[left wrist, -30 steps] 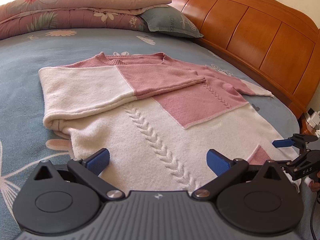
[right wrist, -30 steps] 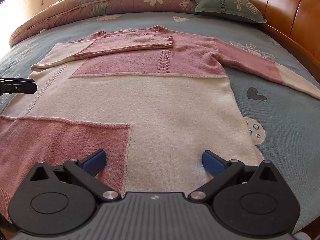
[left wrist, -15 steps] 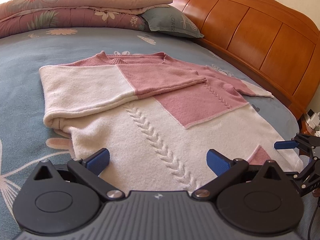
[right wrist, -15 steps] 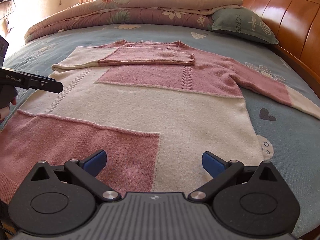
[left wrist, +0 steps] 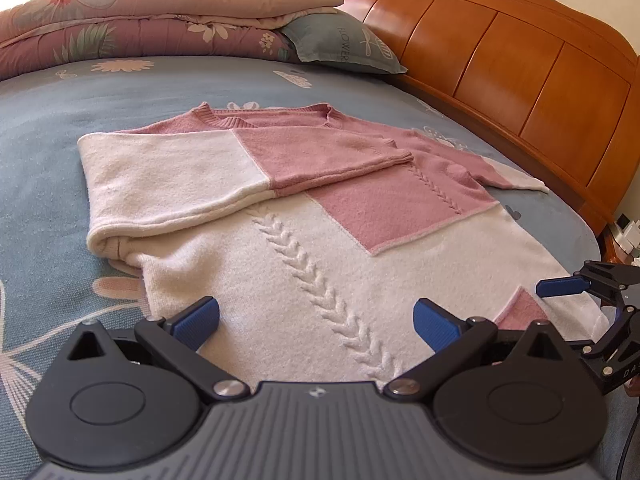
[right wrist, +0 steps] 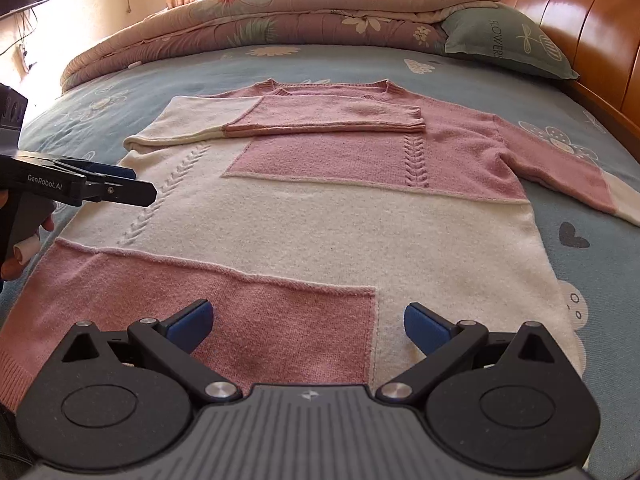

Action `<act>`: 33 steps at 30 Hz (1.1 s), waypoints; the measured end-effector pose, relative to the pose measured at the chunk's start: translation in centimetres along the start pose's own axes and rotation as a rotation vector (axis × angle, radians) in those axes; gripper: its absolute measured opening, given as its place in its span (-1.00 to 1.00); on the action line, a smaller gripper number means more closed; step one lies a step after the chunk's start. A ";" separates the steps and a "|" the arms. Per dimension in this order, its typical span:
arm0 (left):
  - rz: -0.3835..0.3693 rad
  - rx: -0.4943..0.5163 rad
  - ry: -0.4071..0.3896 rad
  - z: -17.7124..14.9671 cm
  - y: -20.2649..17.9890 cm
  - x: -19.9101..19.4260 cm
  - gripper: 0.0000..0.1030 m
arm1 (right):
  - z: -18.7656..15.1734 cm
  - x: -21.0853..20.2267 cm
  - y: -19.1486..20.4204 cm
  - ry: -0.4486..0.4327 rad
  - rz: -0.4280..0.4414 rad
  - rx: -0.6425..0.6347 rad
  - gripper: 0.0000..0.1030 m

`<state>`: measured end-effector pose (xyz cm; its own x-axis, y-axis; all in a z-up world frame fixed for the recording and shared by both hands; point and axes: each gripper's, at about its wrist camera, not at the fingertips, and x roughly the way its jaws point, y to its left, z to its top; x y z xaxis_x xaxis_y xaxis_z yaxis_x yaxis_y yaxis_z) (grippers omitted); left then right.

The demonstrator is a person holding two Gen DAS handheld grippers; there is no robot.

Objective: Fold clothes

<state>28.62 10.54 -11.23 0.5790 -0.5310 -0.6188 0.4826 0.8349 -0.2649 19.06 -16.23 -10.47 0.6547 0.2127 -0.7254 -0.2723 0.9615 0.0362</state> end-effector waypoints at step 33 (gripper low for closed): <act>-0.034 0.124 0.115 0.7 -11.9 1.6 0.99 | -4.9 -3.8 -7.1 -0.072 -0.038 0.170 1.00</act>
<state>24.24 -0.31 -8.56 0.4852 -0.5328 -0.6933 0.5820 0.7886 -0.1987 15.10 -24.74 -11.36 0.7129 0.1816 -0.6774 -0.1270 0.9834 0.1299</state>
